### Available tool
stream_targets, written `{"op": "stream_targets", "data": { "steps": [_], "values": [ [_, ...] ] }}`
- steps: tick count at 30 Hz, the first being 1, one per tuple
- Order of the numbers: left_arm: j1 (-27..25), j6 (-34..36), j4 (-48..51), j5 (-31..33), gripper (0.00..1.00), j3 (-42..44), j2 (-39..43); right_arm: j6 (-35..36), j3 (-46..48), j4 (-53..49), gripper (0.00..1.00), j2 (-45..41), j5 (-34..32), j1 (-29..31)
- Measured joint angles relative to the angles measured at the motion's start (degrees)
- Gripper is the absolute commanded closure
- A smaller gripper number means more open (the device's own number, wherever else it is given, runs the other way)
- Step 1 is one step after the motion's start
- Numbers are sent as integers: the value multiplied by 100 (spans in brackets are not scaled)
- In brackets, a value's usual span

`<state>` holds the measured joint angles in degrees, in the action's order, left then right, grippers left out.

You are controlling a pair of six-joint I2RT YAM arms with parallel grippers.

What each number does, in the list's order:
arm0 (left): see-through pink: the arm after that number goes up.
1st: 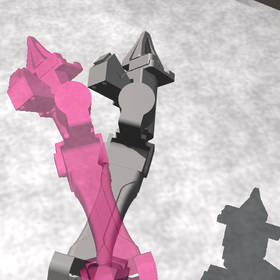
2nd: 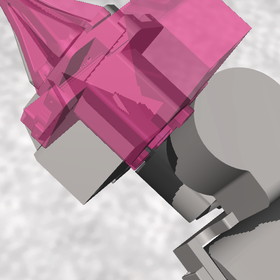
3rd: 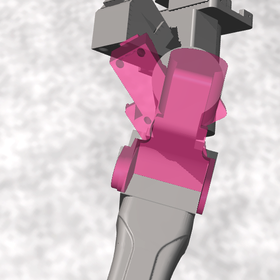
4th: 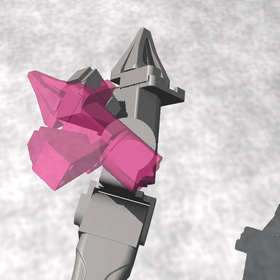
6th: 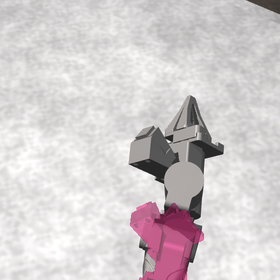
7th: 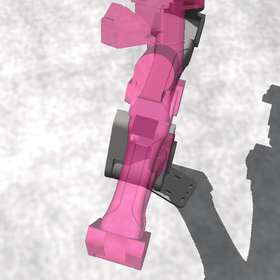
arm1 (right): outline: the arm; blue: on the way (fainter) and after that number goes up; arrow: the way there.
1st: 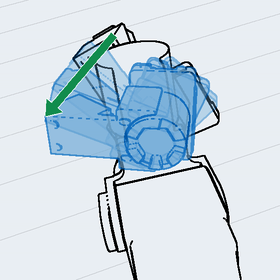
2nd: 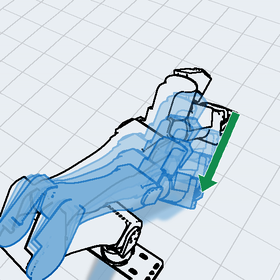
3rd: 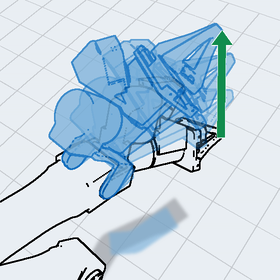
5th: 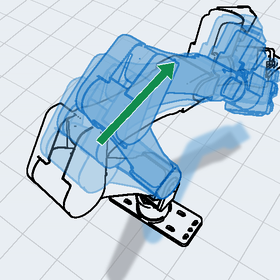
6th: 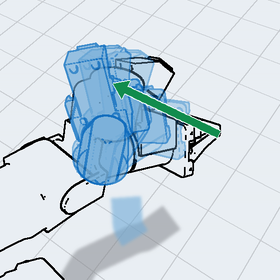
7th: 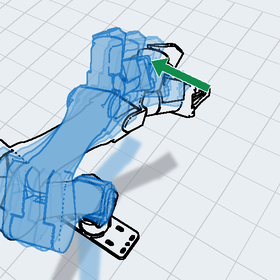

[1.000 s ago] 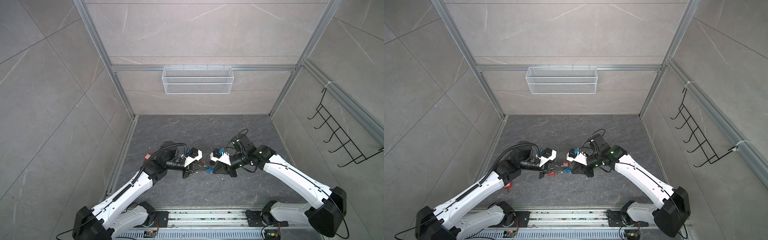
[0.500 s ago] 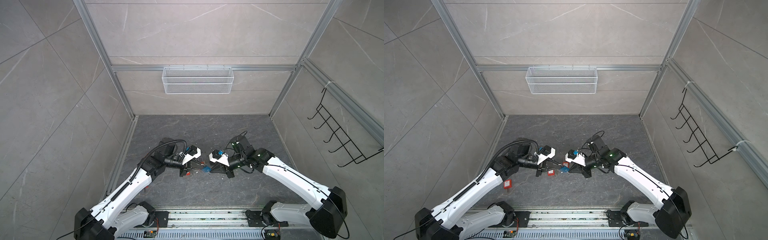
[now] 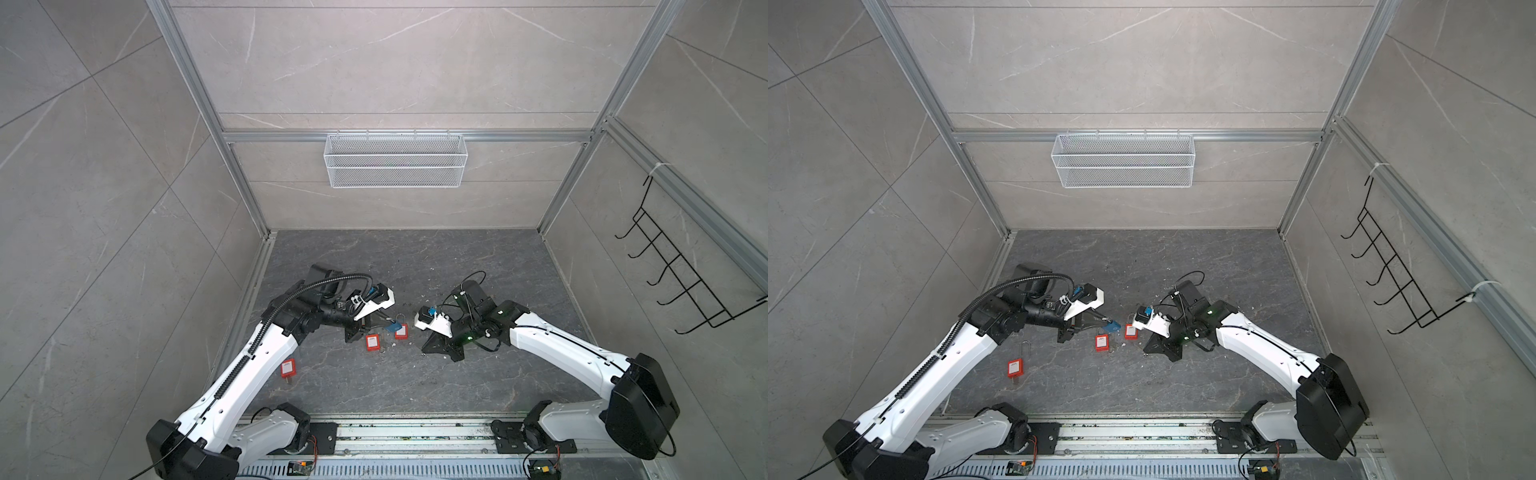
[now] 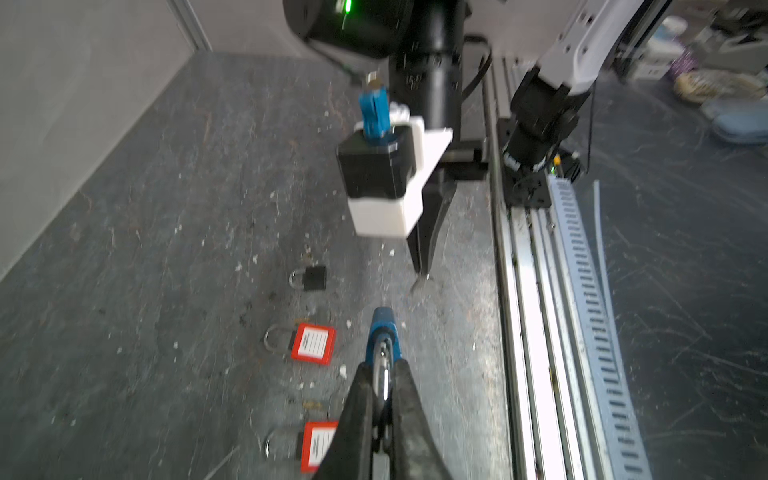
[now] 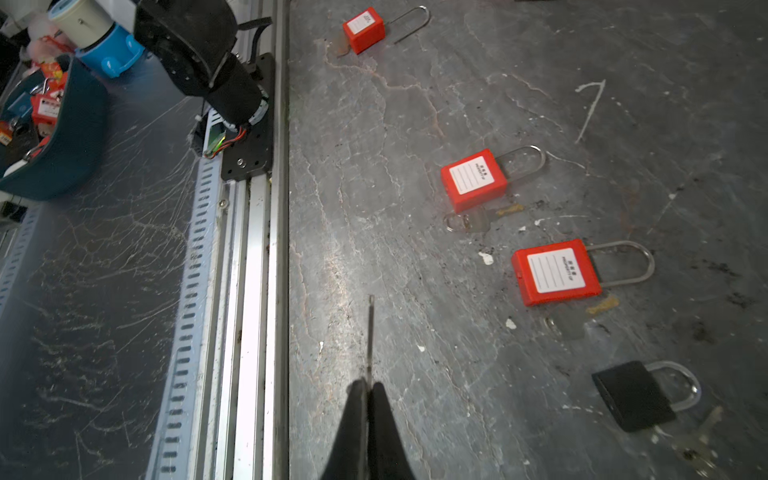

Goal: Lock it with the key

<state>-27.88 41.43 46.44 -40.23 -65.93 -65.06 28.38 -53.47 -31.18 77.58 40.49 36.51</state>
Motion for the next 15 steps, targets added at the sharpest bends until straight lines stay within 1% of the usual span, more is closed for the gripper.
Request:
{"op": "stream_targets", "data": {
  "steps": [3, 6, 12, 15],
  "values": [
    [195, 264, 717, 542, 100, -219, -374, -297, 129, 258, 100, 0, -160, -72],
    [461, 431, 1257, 896, 100, -219, -627, -573, 267, 470, 100, -2, -326, -116],
    [1113, 734, 1624, 1165, 100, 9, -977, -1239, 393, 918, 100, -2, -542, -168],
    [1231, 881, 1609, 1270, 100, 205, -1366, -1604, 433, 1141, 100, 7, -623, -170]
  ]
}}
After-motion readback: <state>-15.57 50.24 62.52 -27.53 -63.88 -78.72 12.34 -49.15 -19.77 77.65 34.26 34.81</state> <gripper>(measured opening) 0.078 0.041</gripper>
